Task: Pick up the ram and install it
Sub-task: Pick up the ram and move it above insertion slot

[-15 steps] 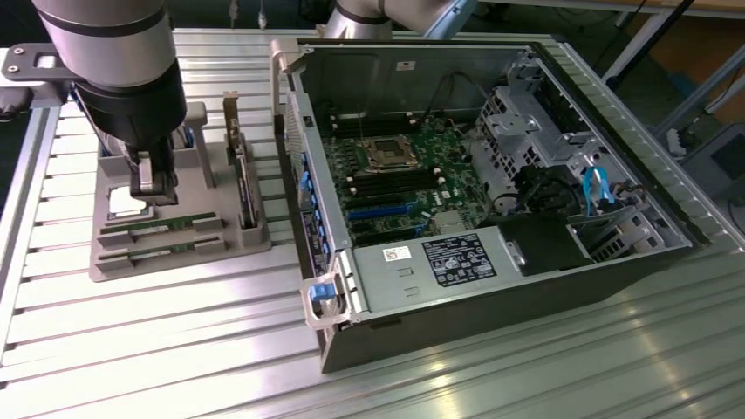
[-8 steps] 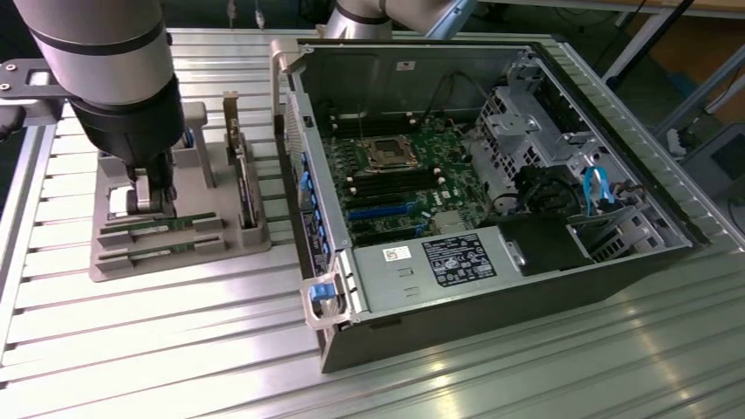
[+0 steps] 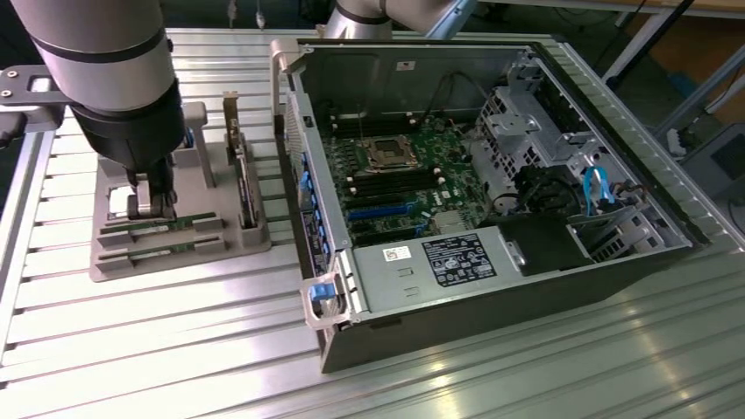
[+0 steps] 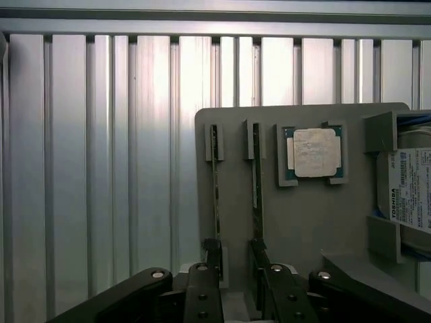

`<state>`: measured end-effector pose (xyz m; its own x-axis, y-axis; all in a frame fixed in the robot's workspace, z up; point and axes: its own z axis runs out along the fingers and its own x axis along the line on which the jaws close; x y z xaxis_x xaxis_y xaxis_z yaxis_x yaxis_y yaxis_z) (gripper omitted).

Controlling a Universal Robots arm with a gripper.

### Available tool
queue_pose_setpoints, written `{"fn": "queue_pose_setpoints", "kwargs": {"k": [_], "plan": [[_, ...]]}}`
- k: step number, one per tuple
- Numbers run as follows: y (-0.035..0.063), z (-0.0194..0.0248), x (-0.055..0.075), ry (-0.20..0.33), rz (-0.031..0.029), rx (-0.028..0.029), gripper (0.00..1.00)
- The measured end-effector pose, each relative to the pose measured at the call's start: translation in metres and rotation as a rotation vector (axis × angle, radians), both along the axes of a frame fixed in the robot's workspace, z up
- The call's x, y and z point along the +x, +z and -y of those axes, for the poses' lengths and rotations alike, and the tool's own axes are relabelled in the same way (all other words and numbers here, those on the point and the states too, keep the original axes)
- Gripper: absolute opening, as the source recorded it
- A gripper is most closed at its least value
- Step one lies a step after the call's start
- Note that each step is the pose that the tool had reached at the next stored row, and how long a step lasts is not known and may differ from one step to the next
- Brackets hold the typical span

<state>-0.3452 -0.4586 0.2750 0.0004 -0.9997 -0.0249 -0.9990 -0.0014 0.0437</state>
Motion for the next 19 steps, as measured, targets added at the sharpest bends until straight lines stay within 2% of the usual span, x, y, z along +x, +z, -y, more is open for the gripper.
{"fn": "queue_pose_setpoints", "kwargs": {"k": [8,19], "plan": [[-0.0177,0.0001,0.0,0.0,0.0,0.0,0.31],[-0.0358,0.0001,-0.001,0.0,0.0,0.0001,0.31]]}}
